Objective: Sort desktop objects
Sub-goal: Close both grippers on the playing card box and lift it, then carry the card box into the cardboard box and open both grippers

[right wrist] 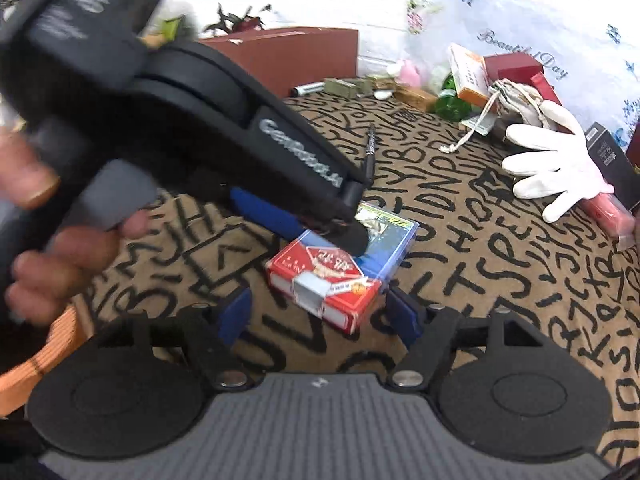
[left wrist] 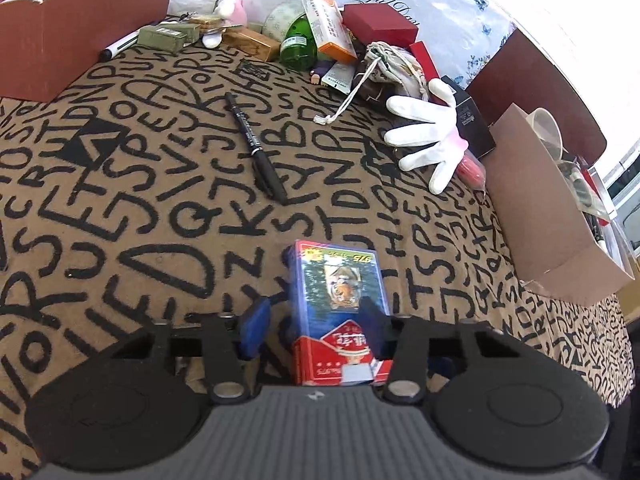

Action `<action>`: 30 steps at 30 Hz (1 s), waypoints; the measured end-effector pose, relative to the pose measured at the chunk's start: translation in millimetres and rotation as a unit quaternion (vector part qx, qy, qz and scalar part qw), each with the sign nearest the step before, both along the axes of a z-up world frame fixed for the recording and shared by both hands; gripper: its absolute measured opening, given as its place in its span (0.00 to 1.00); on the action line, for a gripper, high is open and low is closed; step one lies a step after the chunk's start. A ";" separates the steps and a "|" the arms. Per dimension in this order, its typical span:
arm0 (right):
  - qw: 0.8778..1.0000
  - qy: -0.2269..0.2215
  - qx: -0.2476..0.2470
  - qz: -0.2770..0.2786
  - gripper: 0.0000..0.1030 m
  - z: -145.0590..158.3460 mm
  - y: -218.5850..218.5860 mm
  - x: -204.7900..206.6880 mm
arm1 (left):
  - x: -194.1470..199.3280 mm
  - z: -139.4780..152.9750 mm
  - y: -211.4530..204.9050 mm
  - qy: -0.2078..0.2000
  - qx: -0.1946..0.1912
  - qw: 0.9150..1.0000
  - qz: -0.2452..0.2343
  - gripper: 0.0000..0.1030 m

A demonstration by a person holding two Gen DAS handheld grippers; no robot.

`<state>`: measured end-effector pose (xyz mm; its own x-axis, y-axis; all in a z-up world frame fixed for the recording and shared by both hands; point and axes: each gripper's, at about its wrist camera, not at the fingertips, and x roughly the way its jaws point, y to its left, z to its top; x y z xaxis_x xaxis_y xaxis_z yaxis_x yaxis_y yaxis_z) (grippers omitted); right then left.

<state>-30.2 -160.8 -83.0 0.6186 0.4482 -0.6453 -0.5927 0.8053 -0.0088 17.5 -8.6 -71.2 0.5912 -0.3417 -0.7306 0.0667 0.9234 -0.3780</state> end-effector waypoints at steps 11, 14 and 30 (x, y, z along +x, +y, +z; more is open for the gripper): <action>0.999 -0.013 -0.007 -0.036 0.66 -5.0 2.1 8.0 | 6.4 0.2 -13.6 -0.004 0.014 0.999 -0.033 0.40; 0.999 -0.013 -0.009 -0.039 0.68 -6.3 3.8 8.5 | 6.1 -1.8 -12.6 -0.004 0.008 1.000 -0.029 0.44; 0.997 -0.015 0.000 -0.082 0.64 6.3 -40.3 -15.6 | -14.1 15.1 -76.0 -0.024 0.034 0.996 -0.081 0.46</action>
